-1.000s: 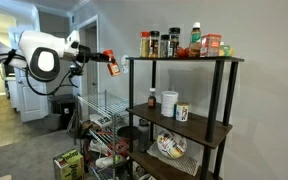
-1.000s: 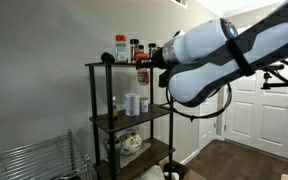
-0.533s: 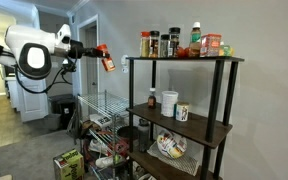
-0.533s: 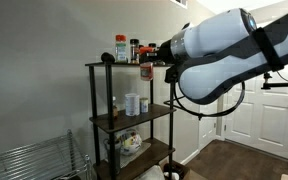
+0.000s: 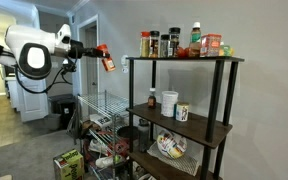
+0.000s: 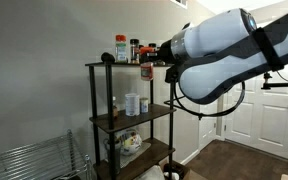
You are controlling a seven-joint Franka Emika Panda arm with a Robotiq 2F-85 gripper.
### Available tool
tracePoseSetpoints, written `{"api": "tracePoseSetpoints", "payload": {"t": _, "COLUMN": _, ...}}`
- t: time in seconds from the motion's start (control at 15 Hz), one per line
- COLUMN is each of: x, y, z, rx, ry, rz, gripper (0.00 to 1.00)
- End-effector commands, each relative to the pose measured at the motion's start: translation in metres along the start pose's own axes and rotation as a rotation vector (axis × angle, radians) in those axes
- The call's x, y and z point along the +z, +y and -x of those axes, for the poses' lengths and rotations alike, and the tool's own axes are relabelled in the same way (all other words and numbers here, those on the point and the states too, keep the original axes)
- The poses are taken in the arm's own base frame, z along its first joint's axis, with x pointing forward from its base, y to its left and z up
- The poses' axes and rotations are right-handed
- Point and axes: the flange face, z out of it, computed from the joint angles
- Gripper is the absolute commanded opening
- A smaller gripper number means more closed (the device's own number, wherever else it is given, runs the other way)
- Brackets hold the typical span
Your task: Pick up the jar on the right side of the second shelf and put it on the left side of the topmost shelf.
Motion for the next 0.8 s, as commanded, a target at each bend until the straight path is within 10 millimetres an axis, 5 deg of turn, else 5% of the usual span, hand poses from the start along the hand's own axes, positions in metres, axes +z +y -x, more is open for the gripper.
{"api": "tracePoseSetpoints", "payload": {"t": 0.0, "x": 0.0, "y": 0.0, "z": 0.0, "rx": 0.0, "ry": 0.0, "rz": 0.001, "gripper": 0.3}}
{"api": "tracePoseSetpoints", "payload": {"t": 0.4, "x": 0.005, "y": -0.051, "z": -0.042, "rx": -0.069, "ry": 0.031, "rz": -0.107, "gripper": 0.3}}
{"api": "tracePoseSetpoints", "payload": {"t": 0.73, "x": 0.02, "y": -0.069, "z": -0.079, "rx": -0.025, "ry": -0.012, "rz": -0.106, "gripper": 0.3}}
